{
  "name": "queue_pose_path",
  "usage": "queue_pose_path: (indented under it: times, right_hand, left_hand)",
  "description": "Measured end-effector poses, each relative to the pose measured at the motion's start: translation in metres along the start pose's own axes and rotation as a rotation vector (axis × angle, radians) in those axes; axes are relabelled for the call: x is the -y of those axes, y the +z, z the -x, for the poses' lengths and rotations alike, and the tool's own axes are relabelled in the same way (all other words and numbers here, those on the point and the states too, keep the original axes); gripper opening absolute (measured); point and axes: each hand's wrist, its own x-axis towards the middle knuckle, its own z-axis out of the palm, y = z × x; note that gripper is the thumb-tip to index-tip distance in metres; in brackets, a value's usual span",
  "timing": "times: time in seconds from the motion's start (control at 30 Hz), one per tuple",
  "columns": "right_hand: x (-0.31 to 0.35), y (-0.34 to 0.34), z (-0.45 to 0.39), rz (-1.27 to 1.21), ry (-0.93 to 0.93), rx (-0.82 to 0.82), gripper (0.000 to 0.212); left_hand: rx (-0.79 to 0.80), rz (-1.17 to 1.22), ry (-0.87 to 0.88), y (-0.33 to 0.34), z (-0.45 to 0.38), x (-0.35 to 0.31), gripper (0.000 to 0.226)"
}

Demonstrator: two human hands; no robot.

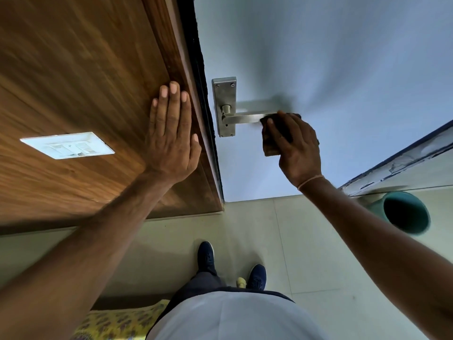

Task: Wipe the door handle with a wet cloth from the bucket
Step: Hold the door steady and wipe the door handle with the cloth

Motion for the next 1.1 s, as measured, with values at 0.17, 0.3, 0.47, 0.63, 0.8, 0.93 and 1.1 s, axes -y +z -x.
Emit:
queue_pose_path:
  times: [0.17,0.3,0.47,0.63,0.8,0.93,1.1]
  right_hand:
    - [0.058,-0.01,-0.035,-0.115,-0.006,-0.199,0.052]
    - [0.093,0.006,-0.08,-0.091,-0.092,-0.072,0.045]
    - [0.078,0.015,-0.076,-0.023,-0.163,0.046,0.06]
    - [0.028,0.008,-0.042,0.062,-0.032,-0.026,0.071]
    - [-0.001,0.005,-0.022,-0.055,0.131,0.011,0.076]
    - [0.013,0.002,-0.006,-0.333,0.588,0.029,0.088]
    - [0.068,0.005,-0.016,-0.608,0.804,0.038,0.092]
  left_hand:
    - [0.011,0.003,-0.021,-0.001,0.0,-0.003,0.078]
    - [0.034,0.002,-0.01,-0.004,0.0,-0.001,0.076]
    - [0.024,-0.019,0.006,-0.003,0.001,0.003,0.075]
    - [0.007,-0.011,-0.026,0.0,0.0,-0.003,0.079]
    - [0.014,-0.01,-0.03,-0.001,-0.001,-0.005,0.081]
    - [0.022,-0.01,-0.039,-0.004,0.0,-0.008,0.078]
    - [0.035,-0.018,-0.067,-0.009,-0.002,-0.015,0.076]
